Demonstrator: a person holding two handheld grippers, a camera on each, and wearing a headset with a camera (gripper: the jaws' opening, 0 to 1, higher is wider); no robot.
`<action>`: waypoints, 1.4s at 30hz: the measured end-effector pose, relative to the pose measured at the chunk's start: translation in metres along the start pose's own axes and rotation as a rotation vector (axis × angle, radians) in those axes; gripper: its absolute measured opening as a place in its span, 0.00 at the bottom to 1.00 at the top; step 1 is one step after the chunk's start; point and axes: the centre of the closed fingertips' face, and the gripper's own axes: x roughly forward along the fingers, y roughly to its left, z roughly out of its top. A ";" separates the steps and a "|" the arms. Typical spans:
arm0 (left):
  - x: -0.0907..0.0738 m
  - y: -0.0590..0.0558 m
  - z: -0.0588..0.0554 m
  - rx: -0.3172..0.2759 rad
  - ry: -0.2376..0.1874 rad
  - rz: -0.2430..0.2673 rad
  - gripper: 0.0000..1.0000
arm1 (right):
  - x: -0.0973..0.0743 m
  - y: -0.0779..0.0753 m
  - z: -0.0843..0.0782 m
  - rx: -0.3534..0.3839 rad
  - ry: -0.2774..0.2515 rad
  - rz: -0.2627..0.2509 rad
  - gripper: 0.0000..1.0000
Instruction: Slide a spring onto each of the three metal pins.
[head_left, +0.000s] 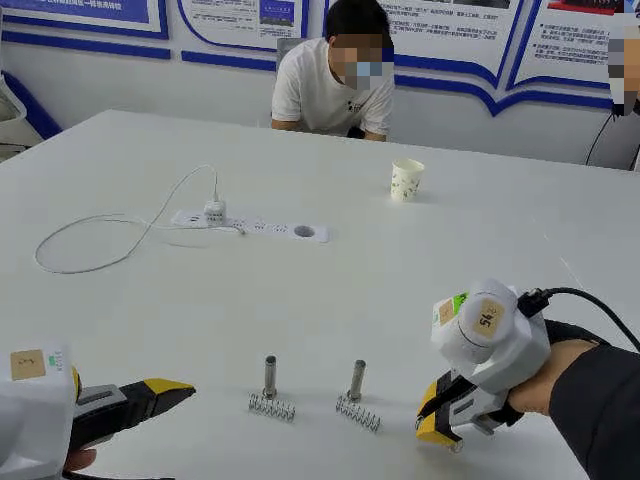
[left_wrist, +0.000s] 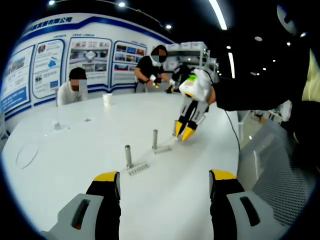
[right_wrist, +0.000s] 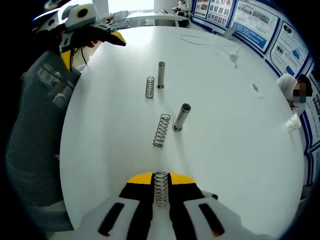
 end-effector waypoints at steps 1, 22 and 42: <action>0.000 0.000 0.000 0.001 0.000 -0.001 0.74 | -0.001 0.000 0.000 0.005 -0.004 -0.004 0.12; 0.002 -0.003 0.002 0.014 0.008 -0.013 0.74 | -0.021 -0.005 -0.011 0.087 -0.064 -0.067 0.12; 0.002 -0.004 0.004 0.017 0.003 -0.015 0.74 | -0.043 -0.005 -0.008 0.201 -0.198 -0.123 0.12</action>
